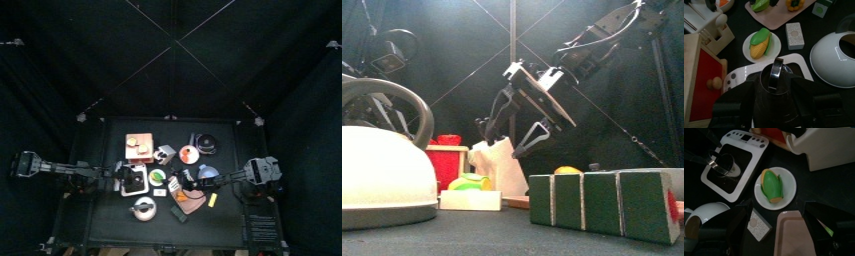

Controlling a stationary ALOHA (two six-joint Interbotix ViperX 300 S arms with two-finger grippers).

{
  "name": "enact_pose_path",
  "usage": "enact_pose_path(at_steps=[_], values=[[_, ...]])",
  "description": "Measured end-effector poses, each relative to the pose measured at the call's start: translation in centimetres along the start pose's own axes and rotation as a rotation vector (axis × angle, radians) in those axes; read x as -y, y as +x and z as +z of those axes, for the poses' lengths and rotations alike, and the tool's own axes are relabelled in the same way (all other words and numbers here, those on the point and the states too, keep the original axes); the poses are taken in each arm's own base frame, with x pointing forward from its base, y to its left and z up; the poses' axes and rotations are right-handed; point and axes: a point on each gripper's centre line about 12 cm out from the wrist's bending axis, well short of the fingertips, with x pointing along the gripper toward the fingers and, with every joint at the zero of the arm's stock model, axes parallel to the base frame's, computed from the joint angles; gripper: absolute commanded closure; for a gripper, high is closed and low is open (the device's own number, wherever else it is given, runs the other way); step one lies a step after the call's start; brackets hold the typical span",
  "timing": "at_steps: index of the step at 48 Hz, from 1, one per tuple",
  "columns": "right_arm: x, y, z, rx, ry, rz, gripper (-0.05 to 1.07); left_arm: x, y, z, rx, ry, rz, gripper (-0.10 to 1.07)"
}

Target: Grab cookiec utter

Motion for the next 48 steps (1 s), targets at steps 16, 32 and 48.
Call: enact_pose_path(at_steps=[16, 32, 48], values=[[0.0, 0.0, 0.0, 0.0, 0.0, 0.0, 0.04, -0.01, 0.01, 0.06, 0.002, 0.003, 0.0, 0.36], [0.02, 0.0, -0.02, -0.002, 0.006, -0.001, 0.04, 0.12, -0.35, 0.5, 0.028, 0.009, -0.003, 0.36], [0.04, 0.0, -0.02, -0.002, 0.007, -0.003, 0.04, 0.37, -0.52, 0.74, 0.042, 0.015, -0.013, 0.36]])
